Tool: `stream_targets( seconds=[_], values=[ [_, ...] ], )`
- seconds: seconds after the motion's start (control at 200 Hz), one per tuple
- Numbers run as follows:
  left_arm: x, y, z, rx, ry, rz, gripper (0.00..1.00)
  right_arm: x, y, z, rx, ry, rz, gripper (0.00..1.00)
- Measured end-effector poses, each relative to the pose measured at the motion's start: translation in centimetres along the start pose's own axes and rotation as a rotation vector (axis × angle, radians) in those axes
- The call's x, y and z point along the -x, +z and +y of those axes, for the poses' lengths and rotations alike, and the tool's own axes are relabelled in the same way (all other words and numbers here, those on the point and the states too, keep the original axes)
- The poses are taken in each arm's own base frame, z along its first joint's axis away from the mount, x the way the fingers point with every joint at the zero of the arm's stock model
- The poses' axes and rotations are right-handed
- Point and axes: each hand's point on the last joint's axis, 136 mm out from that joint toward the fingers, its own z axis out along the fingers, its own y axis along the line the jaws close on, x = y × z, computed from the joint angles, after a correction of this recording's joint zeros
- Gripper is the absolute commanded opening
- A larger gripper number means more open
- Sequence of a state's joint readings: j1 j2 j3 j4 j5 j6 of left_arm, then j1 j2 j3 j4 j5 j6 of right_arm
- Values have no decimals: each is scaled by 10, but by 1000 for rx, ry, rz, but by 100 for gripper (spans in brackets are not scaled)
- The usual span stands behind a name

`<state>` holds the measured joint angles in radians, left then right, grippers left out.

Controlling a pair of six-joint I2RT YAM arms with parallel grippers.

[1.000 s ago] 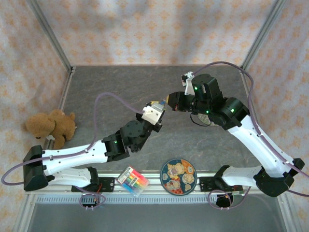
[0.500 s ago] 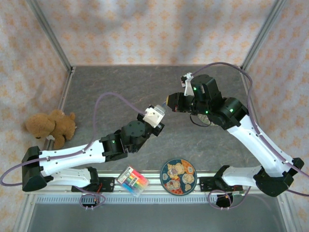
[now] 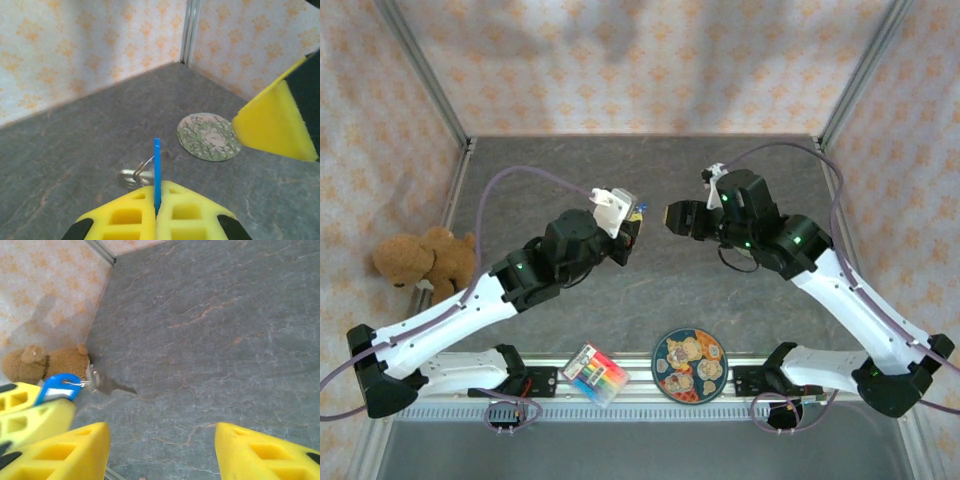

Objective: Remove the keys from the keyring

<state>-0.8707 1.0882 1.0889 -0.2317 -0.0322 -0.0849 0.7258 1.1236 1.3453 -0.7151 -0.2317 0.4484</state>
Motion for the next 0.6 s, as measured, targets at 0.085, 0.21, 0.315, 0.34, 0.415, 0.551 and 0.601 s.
stream_targets(
  seconds=[0.085, 0.21, 0.315, 0.34, 0.415, 0.551, 0.601],
  values=[
    [0, -3, 6, -30, -51, 39, 0, 2, -1, -11, 3, 17, -39, 62],
    [-2, -6, 11, -87, -135, 87, 0, 2, 1, -31, 22, 57, -86, 65],
    [1, -10, 12, -147, -208, 111, 0, 2, 5, -41, 65, 87, -116, 69],
    [2, -11, 11, -160, -221, 116, 0, 2, 6, -42, 81, 92, -120, 69],
    [8, -16, 7, -210, -256, 120, 0, 3, 10, -39, 148, 97, -136, 71],
    [20, -20, -8, -313, -304, 128, 0, 3, 15, -23, 282, 66, -148, 72],
    [22, -21, -13, -347, -316, 135, 0, 3, 15, -17, 327, 55, -152, 72]
  ],
)
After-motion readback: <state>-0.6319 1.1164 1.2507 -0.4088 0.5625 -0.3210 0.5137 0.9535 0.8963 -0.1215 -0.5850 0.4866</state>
